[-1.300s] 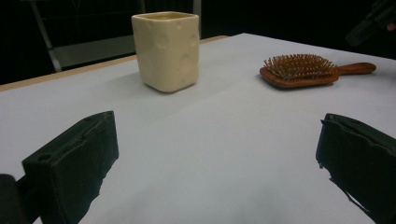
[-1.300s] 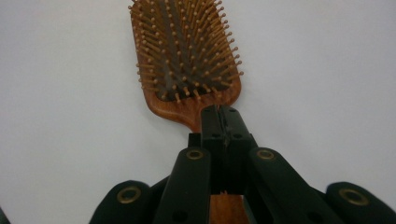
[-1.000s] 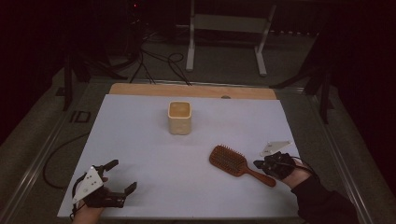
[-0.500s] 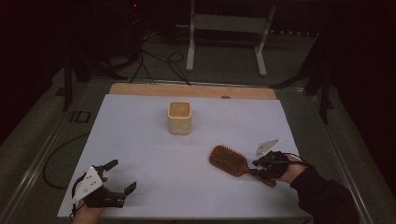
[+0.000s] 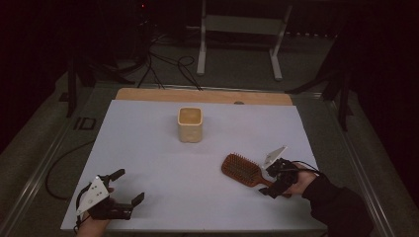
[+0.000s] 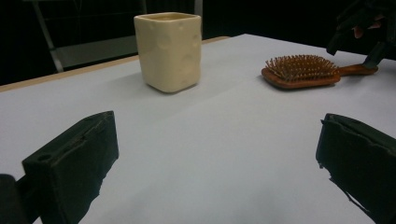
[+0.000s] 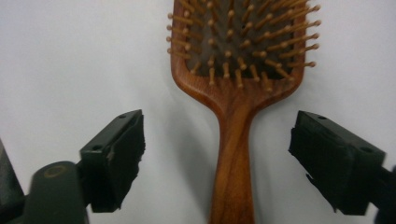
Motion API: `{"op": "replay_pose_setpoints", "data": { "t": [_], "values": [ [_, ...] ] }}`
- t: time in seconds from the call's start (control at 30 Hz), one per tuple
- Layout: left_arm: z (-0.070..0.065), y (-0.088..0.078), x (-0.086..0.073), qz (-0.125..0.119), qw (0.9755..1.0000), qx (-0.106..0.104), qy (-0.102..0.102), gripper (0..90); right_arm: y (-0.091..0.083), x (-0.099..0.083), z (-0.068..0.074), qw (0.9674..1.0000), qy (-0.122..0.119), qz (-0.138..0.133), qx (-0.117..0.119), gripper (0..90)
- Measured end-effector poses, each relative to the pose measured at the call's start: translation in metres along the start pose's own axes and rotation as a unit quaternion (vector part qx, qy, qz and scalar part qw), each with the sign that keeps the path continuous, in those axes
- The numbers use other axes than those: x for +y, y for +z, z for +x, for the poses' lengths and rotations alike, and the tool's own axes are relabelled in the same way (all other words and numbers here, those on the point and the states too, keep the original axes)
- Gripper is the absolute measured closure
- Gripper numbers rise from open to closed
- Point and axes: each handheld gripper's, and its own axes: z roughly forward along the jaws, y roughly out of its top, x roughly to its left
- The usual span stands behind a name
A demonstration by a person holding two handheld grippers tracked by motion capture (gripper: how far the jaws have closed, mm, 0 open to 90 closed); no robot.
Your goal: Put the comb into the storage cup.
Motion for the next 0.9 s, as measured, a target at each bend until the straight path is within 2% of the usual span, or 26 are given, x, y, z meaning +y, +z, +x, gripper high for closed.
{"op": "replay_pose_setpoints", "data": {
  "t": [0.07,0.17,0.23,0.27,0.33,0.37,0.4,0.47,0.53,0.57,0.7,0.77,0.87,0.9],
  "values": [
    [0.000,0.000,0.000,-0.003,1.0000,0.000,-0.002,0.0,0.003,0.001,0.001,0.9999,0.012,0.008,0.005,13.7],
    [0.000,0.000,0.000,-0.001,1.0000,0.000,-0.002,0.0,0.008,0.001,-0.003,0.9999,0.012,0.009,0.005,13.0],
    [0.000,0.000,0.000,-0.001,1.0000,-0.001,-0.002,0.0,0.011,0.002,-0.003,0.9995,0.027,0.015,0.002,13.2],
    [0.000,0.000,0.000,-0.003,1.0000,-0.001,-0.003,0.0,0.012,0.002,-0.005,0.9997,0.019,0.018,0.001,13.5],
    [0.000,0.000,0.000,-0.001,1.0000,-0.001,-0.002,0.0,0.014,0.002,-0.005,0.9996,0.016,0.023,-0.005,20.0],
    [0.000,0.000,0.000,0.000,1.0000,-0.001,-0.001,0.0,0.015,0.002,-0.005,0.9994,0.021,0.029,-0.002,22.0],
    [0.000,0.000,0.000,0.000,1.0000,-0.001,-0.001,0.0,0.016,0.002,-0.006,0.9994,0.016,0.029,-0.004,22.4],
    [0.000,0.000,0.000,-0.002,1.0000,-0.001,-0.003,0.0,0.016,0.003,-0.006,0.9993,0.016,0.033,-0.011,32.8],
    [0.000,0.000,0.000,-0.001,1.0000,-0.001,-0.002,0.0,0.017,0.003,-0.007,0.9992,0.014,0.037,-0.010,33.5],
    [0.000,0.000,0.000,0.000,1.0000,-0.001,0.000,0.0,0.018,0.003,-0.009,0.9992,0.003,0.039,-0.007,37.1],
    [0.000,0.000,0.000,-0.001,1.0000,-0.002,-0.002,0.0,0.018,0.005,-0.009,0.9983,0.010,0.055,-0.019,42.5],
    [0.000,0.000,0.000,0.001,1.0000,-0.002,0.000,0.0,0.019,0.006,-0.010,0.9982,0.005,0.058,-0.017,47.0],
    [0.001,0.000,0.000,-0.002,1.0000,-0.001,-0.003,0.0,0.021,0.008,-0.011,0.9974,-0.003,0.071,-0.008,48.0],
    [0.001,0.000,0.000,-0.001,1.0000,-0.001,-0.003,0.0,0.022,0.009,-0.010,0.9971,0.004,0.075,-0.007,49.1]
  ]
}}
